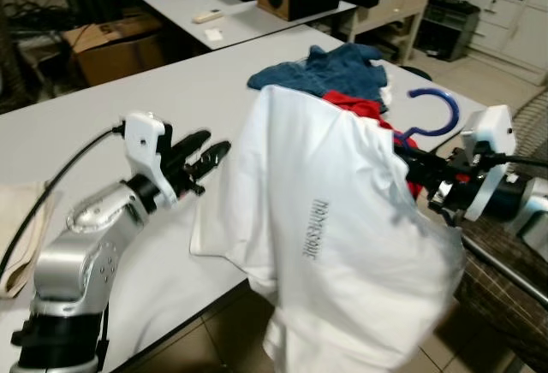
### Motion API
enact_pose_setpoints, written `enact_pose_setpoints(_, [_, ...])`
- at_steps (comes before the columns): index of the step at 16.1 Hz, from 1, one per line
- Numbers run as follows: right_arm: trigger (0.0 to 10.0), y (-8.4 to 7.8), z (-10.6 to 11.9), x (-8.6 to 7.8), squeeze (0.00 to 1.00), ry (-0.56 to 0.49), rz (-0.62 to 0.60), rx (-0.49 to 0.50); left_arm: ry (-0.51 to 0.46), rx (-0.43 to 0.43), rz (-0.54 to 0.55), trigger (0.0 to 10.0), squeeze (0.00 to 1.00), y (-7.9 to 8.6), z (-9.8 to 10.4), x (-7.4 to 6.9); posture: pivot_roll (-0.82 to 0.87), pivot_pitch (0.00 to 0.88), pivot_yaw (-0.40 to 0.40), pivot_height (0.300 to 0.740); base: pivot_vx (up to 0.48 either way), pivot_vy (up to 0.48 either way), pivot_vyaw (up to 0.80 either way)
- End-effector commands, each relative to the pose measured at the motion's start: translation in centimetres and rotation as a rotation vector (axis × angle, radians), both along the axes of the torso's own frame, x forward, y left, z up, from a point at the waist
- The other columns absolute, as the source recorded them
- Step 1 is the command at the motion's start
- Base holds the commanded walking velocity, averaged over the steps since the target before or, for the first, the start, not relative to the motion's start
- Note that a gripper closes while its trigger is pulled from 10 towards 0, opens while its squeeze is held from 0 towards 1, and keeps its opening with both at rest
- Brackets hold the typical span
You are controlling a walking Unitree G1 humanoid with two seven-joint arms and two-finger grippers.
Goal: Hang hanger
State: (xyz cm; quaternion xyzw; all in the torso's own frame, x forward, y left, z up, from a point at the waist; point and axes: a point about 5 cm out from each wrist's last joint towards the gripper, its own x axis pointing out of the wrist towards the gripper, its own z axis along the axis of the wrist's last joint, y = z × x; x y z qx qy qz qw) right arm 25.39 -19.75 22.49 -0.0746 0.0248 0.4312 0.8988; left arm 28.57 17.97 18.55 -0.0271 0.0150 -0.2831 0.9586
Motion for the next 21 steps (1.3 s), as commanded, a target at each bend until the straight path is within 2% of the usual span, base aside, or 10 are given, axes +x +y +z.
enact_pose_setpoints(1, [10.0,1.0,0.1,-0.7,0.0,-0.007,0.065,-0.035,0.005,-0.013,0.026,10.0,0.0,0.1,0.7,-0.3,-0.03,0.0,0.051,0.74,0.0,0.0,0.0])
enact_pose_setpoints(4, [10.0,1.8,0.1,-1.3,0.0,-0.021,0.09,-0.072,0.064,0.056,0.065,10.0,0.0,0.7,0.2,-1.2,-0.02,0.0,0.042,0.74,0.0,0.0,0.8])
enact_pose_setpoints(7, [10.0,1.6,0.9,-1.6,0.0,-0.044,0.096,-0.07,-0.03,0.046,0.041,10.0,0.0,0.3,1.8,-1.8,-0.01,0.0,0.039,0.74,0.0,0.0,0.8])
enact_pose_setpoints(9, [10.0,1.6,1.4,-2.4,0.0,-0.068,0.114,-0.08,-0.042,-0.151,0.093,10.0,0.0,0.5,2.9,-2.0,0.0,0.0,0.048,0.74,0.0,0.0,0.8])
enact_pose_setpoints(10, [10.0,1.7,1.2,-2.7,0.0,-0.063,0.129,-0.076,-0.024,-0.163,0.086,10.0,0.0,0.2,2.8,-2.3,0.0,0.0,0.048,0.74,0.0,0.0,0.8])
enact_pose_setpoints(12, [10.0,2.2,0.4,-3.4,0.0,-0.022,0.16,-0.058,-0.033,-0.088,0.12,10.0,0.0,-0.1,2.0,-2.9,0.01,0.0,0.043,0.74,0.0,0.0,0.8])
enact_pose_setpoints(15, [10.0,3.0,-0.4,-4.3,0.0,0.041,0.173,-0.022,0.008,-0.016,-0.002,10.0,0.0,-1.0,1.6,-3.6,0.02,0.003,0.055,0.74,0.0,0.0,0.8])
enact_pose_setpoints(17, [10.0,3.4,-1.5,-5.2,0.0,0.069,0.201,-0.069,0.029,0.146,-0.022,10.0,0.0,-1.3,0.0,-3.6,0.02,0.015,0.054,0.74,0.0,0.0,0.8])
enact_pose_setpoints(19, [10.0,3.3,-2.4,-5.6,0.0,0.109,0.204,-0.084,0.112,0.158,-0.02,10.0,0.0,-1.5,-1.0,-4.2,0.05,0.025,0.034,0.74,0.0,0.0,0.8])
enact_pose_setpoints(21, [10.0,3.3,-2.5,-5.6,0.0,0.119,0.211,-0.091,0.156,0.176,-0.03,10.0,0.0,-0.1,-0.9,-5.9,0.06,0.032,0.007,0.74,0.0,0.0,0.8])
